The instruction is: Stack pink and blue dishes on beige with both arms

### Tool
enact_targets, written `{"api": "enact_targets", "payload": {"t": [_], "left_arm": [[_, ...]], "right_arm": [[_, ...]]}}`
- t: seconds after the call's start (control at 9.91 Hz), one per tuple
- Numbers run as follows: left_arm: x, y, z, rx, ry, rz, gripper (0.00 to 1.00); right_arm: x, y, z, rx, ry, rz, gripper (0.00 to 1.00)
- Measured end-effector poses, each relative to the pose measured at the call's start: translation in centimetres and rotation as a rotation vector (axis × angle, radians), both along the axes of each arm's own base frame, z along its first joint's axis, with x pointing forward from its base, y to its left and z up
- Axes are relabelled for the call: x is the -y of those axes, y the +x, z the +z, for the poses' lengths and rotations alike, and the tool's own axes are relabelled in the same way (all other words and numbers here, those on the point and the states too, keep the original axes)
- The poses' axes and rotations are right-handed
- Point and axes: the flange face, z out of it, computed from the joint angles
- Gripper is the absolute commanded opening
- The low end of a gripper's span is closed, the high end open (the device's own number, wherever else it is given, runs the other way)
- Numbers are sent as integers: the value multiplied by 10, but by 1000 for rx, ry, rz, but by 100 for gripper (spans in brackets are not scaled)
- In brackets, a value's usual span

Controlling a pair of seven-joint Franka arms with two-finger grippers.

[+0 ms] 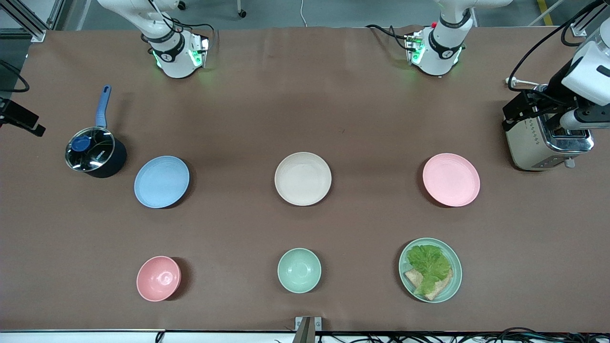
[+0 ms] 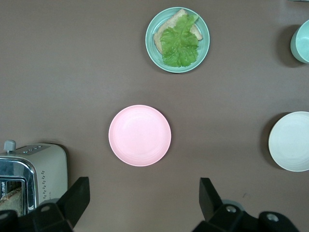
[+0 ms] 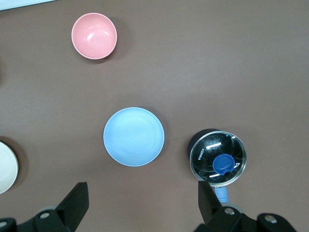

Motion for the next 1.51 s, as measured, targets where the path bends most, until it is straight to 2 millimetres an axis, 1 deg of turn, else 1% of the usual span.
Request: {"api": "enact_targets", "payload": {"t": [0.2, 0.4, 0.5, 0.61, 0.71, 0.81, 0.91, 1.01, 1.11, 1.21, 1.41, 1.51], "left_arm": [[0, 0, 0, 0, 0, 0, 100], [-4, 2, -1, 4, -2, 7, 95], [-14, 6, -3, 10, -5, 26, 96], [-31, 11, -12, 0, -5, 47, 96], [-49, 18, -29, -19, -1, 43, 96], [-69, 27, -52, -30, -1, 32, 96], [-91, 34, -78, -36, -15, 28, 96], [-111, 39, -107, -40, -40, 22, 96], [-124, 41, -139, -40, -62, 10, 96], [-130, 41, -173, -39, -69, -7, 96], [-129, 37, -241, -59, -66, -52, 95], [-127, 35, -270, -73, -92, -69, 93]], "right_arm": [[0, 0, 0, 0, 0, -1, 100], [0, 0, 0, -1, 0, -1, 100], [0, 1, -4, -7, 1, 1, 100], [-1, 7, -16, -29, 3, 4, 100], [-4, 18, -37, -54, 12, 8, 100], [-6, 32, -66, -72, 37, 18, 100], [-7, 46, -106, -84, 60, 51, 100], [-4, 54, -153, -88, 78, 94, 100], [4, 55, -196, -88, 103, 119, 100], [16, 50, -237, -88, 141, 139, 100], [55, 30, -319, -76, 255, 198, 100], [73, 18, -354, -75, 307, 215, 100]]}}
